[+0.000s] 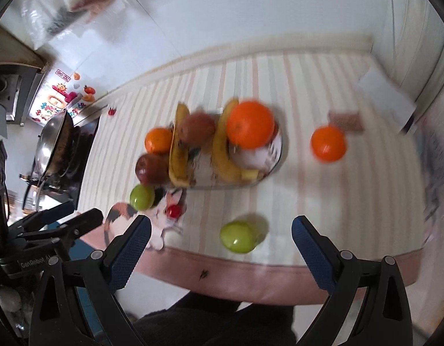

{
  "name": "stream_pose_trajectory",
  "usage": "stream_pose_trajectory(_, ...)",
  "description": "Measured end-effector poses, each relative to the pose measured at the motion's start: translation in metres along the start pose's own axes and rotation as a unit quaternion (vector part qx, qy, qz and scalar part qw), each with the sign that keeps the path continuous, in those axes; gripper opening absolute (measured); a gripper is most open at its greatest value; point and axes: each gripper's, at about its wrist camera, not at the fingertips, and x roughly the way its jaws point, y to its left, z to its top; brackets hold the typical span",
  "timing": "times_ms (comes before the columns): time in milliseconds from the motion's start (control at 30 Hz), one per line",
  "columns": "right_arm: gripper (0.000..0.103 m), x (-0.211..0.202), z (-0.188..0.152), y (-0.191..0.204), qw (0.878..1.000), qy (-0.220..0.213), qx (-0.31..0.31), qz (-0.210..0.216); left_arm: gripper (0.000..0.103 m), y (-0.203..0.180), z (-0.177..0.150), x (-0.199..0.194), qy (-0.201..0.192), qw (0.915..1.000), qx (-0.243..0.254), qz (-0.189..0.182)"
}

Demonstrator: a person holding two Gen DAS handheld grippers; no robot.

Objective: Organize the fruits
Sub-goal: 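Withdraw both grippers from the plate toward the loose fruits, then grasp the large green apple with the left gripper while the right gripper grasps the loose orange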

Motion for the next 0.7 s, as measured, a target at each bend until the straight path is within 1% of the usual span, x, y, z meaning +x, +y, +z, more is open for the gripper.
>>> stream_pose_trajectory(100, 0.099, 0.027, -0.008, -0.012, 1.000, 0.018, 0.006, -0.015, 0.094, 0.016, -0.007, 0.015, 0.011, 0.9998, -0.015, 0.010)
stream_pose_trajectory(167, 0.088, 0.044, -0.011, -0.018, 0.999, 0.033, 0.008, -0.012, 0.094, 0.024, -0.010, 0.023, 0.020, 0.9993, -0.023, 0.019)
stream_pose_trajectory(200, 0.071, 0.054, -0.014, -0.021, 0.999, 0.044, 0.012, -0.008, 0.094, 0.027, -0.012, 0.028, 0.024, 0.9991, -0.026, 0.021)
stream_pose_trajectory(233, 0.060, 0.064, -0.016, -0.025, 0.998, 0.055, 0.020, -0.003, 0.094, 0.030, -0.013, 0.034, 0.029, 0.9989, -0.028, 0.023)
stream_pose_trajectory(267, 0.059, 0.074, -0.018, -0.030, 0.998, 0.063, 0.029, 0.006, 0.094, 0.032, -0.014, 0.039, 0.035, 0.9986, -0.031, 0.027)
stream_pose_trajectory(333, 0.058, 0.081, -0.019, -0.037, 0.997, 0.062, 0.042, 0.015, 0.094, 0.035, -0.016, 0.046, 0.041, 0.9981, -0.036, 0.028)
stream_pose_trajectory(433, 0.058, 0.079, -0.012, -0.047, 0.998, 0.045, 0.052, 0.009, 0.094, 0.038, -0.015, 0.057, 0.044, 0.9974, -0.041, 0.040)
stream_pose_trajectory(533, 0.058, 0.075, 0.003, -0.059, 0.998, 0.030, 0.063, -0.001, 0.094, 0.048, -0.005, 0.069, 0.043, 0.9961, -0.054, 0.054)
stream_pose_trajectory(600, 0.058, 0.077, 0.015, -0.070, 0.996, 0.031, 0.079, -0.001, 0.094, 0.057, 0.004, 0.077, 0.043, 0.9951, -0.069, 0.056)
stream_pose_trajectory(667, 0.066, 0.077, 0.027, -0.081, 0.995, 0.025, 0.098, -0.015, 0.094, 0.065, 0.014, 0.087, 0.048, 0.9939, -0.080, 0.058)
stream_pose_trajectory(700, 0.074, 0.077, 0.033, -0.089, 0.994, 0.015, 0.110, -0.021, 0.094, 0.068, 0.018, 0.093, 0.053, 0.9936, -0.083, 0.056)
